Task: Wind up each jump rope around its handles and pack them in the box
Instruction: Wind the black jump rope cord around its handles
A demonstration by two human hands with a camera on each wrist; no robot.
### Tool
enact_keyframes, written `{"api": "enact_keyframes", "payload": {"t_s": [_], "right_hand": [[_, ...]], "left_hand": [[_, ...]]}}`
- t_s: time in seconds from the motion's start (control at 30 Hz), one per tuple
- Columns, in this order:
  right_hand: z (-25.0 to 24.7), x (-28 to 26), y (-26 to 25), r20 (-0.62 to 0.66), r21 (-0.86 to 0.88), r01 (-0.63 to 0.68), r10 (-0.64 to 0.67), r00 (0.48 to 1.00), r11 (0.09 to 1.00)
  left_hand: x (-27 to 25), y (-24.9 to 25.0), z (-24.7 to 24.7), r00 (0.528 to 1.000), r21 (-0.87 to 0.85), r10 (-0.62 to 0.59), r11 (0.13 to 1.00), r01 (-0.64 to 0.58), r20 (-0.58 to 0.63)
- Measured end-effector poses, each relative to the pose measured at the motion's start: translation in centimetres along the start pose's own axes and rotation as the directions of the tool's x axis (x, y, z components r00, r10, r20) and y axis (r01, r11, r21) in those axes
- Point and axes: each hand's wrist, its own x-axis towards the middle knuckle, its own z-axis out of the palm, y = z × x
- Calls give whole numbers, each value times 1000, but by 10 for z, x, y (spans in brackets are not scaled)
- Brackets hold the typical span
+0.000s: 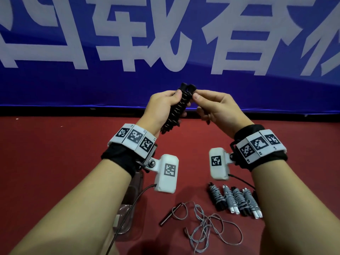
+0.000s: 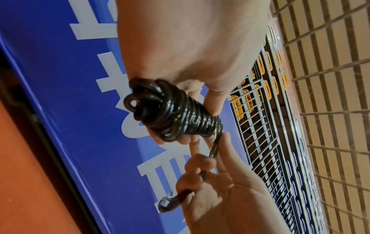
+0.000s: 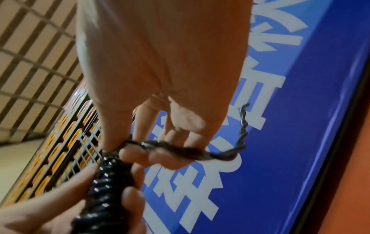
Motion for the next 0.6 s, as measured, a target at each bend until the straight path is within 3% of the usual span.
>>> {"api": "enact_keyframes", "payload": {"t_s": [0.13, 0.3, 0.4, 0.47, 0.5, 0.6], "right_hand": [[-2, -2, -2, -5, 19, 70, -70, 998, 997], [10, -3, -4, 162, 222, -3, -34, 986, 975], [10, -5, -3, 239, 233, -27, -30, 971, 972], [8, -5, -2, 178, 218, -16, -24, 984, 976], [8, -5, -2, 124, 202, -6, -19, 992, 979], [9, -5, -2, -32, 165, 16, -11, 999, 986]], "left_hand": [[-8, 10, -3, 978, -184, -172, 964, 191, 117], [-13, 14, -11, 890, -309, -248, 874, 376, 382], [-15, 11, -10, 855, -326, -288, 834, 445, 432], [-15, 12, -4, 875, -260, -287, 877, 403, 389], [-14, 12, 0, 907, -206, -267, 916, 343, 325], [-7, 6, 6, 994, -44, -99, 994, 101, 44]]}}
